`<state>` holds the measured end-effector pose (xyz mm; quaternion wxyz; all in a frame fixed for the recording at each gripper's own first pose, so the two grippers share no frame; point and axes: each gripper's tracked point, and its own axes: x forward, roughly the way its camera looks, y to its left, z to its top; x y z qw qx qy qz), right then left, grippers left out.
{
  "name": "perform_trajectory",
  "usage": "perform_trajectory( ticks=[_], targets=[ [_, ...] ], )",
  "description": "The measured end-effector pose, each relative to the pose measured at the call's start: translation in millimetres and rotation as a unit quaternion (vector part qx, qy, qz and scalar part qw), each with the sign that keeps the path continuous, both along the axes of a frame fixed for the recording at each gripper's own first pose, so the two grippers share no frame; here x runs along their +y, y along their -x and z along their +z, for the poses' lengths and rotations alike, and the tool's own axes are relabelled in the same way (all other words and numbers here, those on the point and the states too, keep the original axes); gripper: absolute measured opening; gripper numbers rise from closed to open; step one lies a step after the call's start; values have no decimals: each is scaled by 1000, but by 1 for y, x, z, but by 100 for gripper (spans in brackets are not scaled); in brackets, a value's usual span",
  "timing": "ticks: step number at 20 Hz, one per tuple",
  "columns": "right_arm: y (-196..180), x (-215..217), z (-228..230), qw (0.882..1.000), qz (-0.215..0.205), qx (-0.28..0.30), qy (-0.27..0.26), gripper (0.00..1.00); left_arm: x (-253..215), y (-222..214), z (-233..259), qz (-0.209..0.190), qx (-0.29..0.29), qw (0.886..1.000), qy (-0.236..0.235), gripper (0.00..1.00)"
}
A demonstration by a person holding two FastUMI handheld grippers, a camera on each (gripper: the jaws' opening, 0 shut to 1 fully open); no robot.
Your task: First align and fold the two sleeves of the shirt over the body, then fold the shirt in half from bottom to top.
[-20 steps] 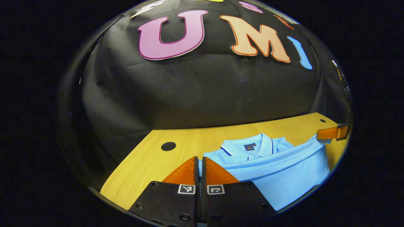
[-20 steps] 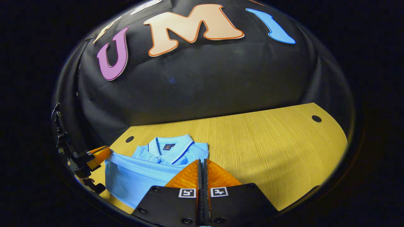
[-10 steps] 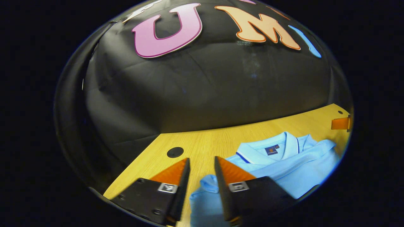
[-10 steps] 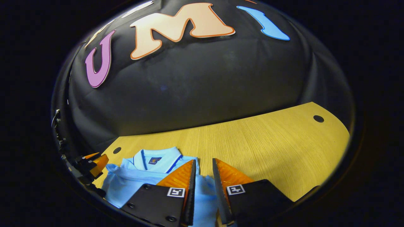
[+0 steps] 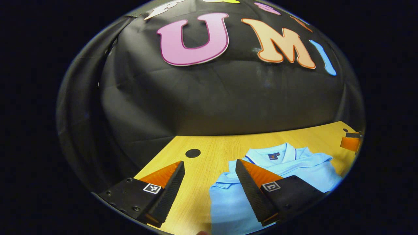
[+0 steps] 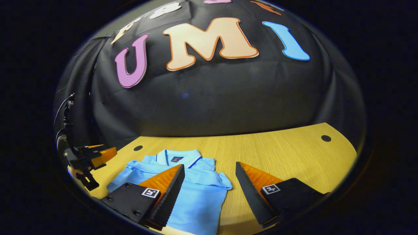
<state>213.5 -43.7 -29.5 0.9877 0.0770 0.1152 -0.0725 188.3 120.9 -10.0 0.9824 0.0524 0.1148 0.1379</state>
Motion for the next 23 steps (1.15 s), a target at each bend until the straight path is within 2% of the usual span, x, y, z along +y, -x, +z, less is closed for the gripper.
perform_trajectory(
  ticks=[3,6,11,13,16,19,23],
  targets=[
    [32,16,12,1000,17,-19,4,98,-24,32,11,-27,-18,999,7,95],
    [65,21,24,999,13,-45,24,98,-46,64,13,-47,-29,998,14,95],
    [114,27,18,998,2,-65,27,98,-64,110,11,-56,-49,997,15,95],
    [130,29,11,998,0,-62,30,98,-75,125,4,-69,-48,996,33,95],
    [145,36,5,998,4,-62,28,98,-90,141,-7,-90,-41,993,64,95],
    [155,41,4,997,4,-69,32,98,-90,152,-16,-83,-38,994,63,96],
    [164,49,-4,998,13,-67,12,98,-88,163,-31,-74,-25,995,59,96]
  ],
)
